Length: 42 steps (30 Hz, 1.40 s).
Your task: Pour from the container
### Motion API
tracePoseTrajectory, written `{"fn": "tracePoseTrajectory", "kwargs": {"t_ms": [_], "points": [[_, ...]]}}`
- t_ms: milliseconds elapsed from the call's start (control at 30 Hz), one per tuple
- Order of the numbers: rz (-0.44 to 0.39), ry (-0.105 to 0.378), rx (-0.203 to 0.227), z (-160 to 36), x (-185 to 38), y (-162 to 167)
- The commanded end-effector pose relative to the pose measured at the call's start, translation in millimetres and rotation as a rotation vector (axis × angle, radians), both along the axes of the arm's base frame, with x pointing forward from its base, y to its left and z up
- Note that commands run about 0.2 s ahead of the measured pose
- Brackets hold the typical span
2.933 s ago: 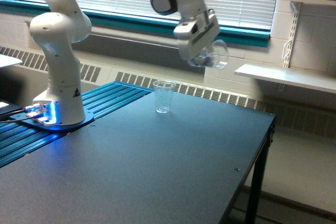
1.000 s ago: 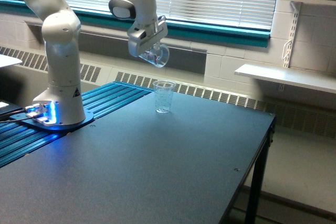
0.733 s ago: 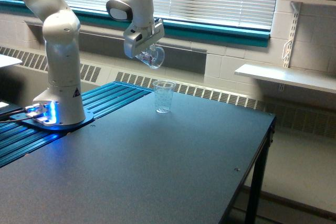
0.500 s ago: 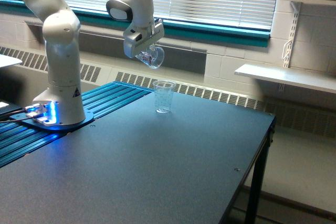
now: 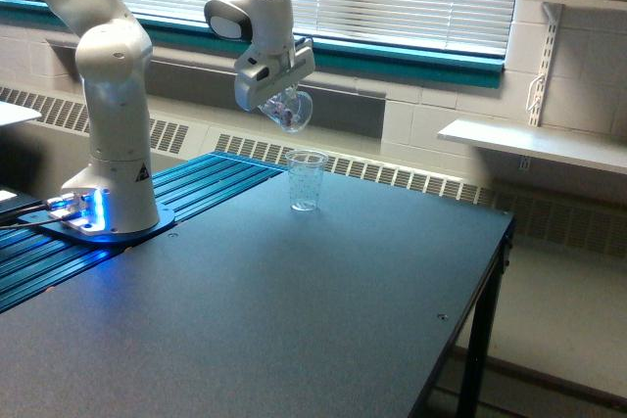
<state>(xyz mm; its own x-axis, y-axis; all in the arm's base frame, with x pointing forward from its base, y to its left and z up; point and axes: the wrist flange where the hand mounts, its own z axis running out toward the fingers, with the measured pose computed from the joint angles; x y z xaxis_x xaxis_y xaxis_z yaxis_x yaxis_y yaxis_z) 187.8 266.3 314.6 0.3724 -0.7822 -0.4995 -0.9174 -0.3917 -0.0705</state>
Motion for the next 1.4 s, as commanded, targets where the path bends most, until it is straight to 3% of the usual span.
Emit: {"fn": "tracePoseTrajectory", "kwargs": {"t_ms": [33, 767, 1400], "points": [[-0.027, 0.036, 0.012, -4.9, 9.2, -7.3], [-0.049, 0.107, 0.062, -2.9, 16.4, 6.5], [-0.066, 0.077, -0.016, -17.8, 34.1, -10.2]]}}
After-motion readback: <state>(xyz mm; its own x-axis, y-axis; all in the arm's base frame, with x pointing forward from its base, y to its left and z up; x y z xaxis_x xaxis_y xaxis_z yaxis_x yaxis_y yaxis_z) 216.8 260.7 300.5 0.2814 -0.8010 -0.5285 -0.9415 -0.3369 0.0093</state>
